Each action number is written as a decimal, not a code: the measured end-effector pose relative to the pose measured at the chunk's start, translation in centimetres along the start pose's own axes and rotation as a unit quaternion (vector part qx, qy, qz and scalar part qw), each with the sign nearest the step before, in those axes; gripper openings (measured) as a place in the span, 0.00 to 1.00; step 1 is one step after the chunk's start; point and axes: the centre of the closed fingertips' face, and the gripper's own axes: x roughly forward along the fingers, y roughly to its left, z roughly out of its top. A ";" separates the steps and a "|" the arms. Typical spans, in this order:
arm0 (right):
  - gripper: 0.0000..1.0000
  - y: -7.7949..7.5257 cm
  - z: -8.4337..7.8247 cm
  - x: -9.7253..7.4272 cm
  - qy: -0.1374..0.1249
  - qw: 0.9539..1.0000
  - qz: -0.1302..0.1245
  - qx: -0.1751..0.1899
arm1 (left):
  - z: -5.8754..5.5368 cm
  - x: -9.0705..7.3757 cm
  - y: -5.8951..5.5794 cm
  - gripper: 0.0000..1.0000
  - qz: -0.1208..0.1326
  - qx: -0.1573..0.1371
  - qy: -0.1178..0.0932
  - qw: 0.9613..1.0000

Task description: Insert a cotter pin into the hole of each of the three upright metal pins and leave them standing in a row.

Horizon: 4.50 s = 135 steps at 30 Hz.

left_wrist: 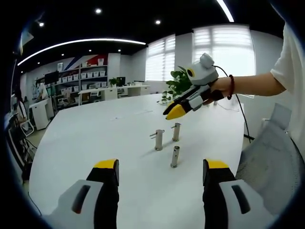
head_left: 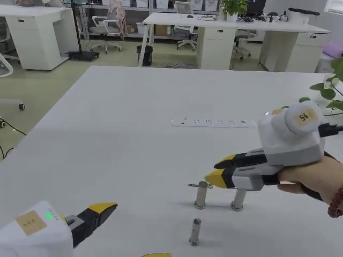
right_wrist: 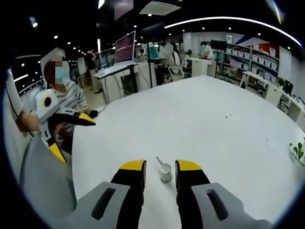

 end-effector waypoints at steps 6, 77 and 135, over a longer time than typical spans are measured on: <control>0.25 -1.8 -0.1 0.7 0.024 1.000 -0.003 -0.002 | -0.3 0.1 -0.1 0.70 -0.005 0.005 0.005 1.000; 0.03 -7.5 -8.4 6.8 0.261 0.941 0.072 -0.205 | -1.1 1.5 1.4 0.65 -0.010 -0.006 0.015 1.000; 0.02 4.9 1.2 -1.4 0.066 0.939 0.008 -0.338 | 5.6 3.1 -0.2 0.27 -0.066 -0.118 -0.005 0.991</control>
